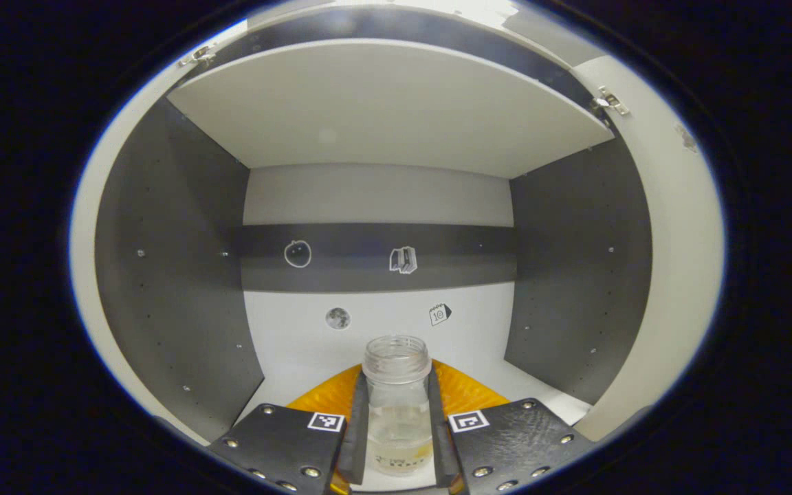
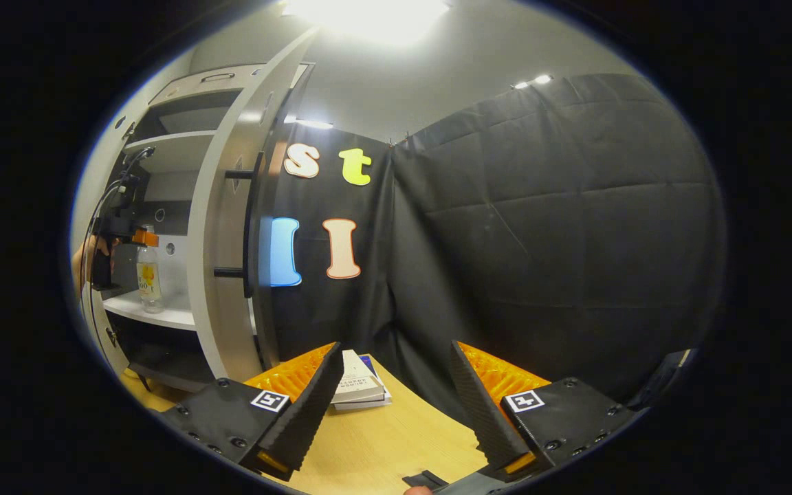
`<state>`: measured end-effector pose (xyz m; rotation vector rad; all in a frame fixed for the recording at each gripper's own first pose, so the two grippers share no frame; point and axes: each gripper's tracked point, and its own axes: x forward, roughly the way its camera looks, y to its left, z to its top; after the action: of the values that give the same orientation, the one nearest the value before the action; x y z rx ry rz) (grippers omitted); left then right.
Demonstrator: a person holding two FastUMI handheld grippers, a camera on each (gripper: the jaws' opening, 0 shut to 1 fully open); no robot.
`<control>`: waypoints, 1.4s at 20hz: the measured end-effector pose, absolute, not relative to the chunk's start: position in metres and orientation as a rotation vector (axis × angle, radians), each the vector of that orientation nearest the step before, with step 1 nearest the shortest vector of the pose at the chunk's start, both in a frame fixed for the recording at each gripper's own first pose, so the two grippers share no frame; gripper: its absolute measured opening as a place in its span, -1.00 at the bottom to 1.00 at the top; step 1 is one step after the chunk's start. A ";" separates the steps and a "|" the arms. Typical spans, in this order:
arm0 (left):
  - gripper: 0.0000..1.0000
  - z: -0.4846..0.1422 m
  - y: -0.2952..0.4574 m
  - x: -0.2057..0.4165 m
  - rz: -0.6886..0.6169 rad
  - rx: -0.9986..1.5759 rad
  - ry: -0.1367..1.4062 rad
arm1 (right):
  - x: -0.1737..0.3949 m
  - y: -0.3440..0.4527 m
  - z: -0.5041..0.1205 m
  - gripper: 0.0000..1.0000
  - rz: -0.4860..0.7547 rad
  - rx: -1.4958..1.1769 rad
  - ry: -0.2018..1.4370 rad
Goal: Grasp the bottle in the cabinet with the left hand and place it on the coaster, then close the right door with the right hand and the left door with the left hand.
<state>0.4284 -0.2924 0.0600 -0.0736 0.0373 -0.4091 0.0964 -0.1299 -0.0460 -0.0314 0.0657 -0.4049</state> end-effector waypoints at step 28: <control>-0.20 -0.007 -0.240 0.187 -0.370 -0.109 0.042 | 0.001 -0.131 -0.048 0.96 -0.156 0.011 0.060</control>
<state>0.1869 -0.2403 -0.0065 -0.1090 0.0423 -0.3696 0.0008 -0.1313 -0.0482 0.0110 0.0601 -0.1558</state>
